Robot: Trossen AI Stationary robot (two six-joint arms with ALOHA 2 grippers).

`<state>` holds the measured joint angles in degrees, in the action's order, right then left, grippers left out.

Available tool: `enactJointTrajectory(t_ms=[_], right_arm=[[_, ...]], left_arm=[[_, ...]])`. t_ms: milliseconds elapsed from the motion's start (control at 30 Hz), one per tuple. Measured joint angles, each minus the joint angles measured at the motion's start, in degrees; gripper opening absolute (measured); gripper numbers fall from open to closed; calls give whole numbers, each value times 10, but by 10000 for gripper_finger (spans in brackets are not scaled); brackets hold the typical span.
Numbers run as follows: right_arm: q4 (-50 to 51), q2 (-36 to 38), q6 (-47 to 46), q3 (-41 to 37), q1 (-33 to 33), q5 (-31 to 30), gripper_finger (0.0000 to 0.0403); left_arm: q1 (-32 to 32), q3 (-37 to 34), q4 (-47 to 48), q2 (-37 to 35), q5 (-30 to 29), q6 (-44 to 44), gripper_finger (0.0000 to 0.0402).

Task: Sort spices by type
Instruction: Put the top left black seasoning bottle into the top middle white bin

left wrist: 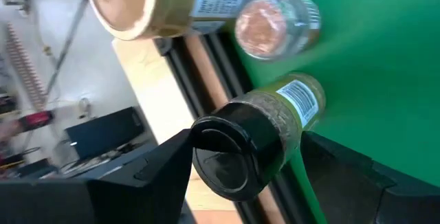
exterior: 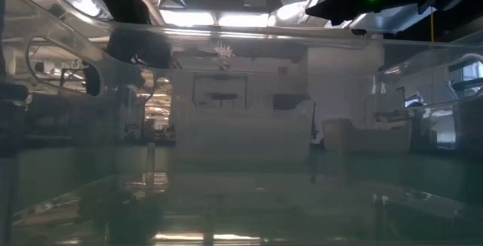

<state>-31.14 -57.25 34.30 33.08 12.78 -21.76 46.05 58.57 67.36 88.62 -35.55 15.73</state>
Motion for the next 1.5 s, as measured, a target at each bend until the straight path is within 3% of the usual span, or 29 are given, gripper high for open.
enactJointTrajectory(t_ms=[500,733,1133,1500], right_arm=[[0,0,0,0,0,0,37],[0,0,0,0,0,15,37],[15,0,-13,0,0,25,37],[13,0,-13,0,0,49,37]], left_arm=[[-20,14,24,-43,97,-24,251],[-33,41,57,-67,91,-12,250],[33,31,49,-78,163,-62,250],[54,-34,-26,-78,204,-91,250]])
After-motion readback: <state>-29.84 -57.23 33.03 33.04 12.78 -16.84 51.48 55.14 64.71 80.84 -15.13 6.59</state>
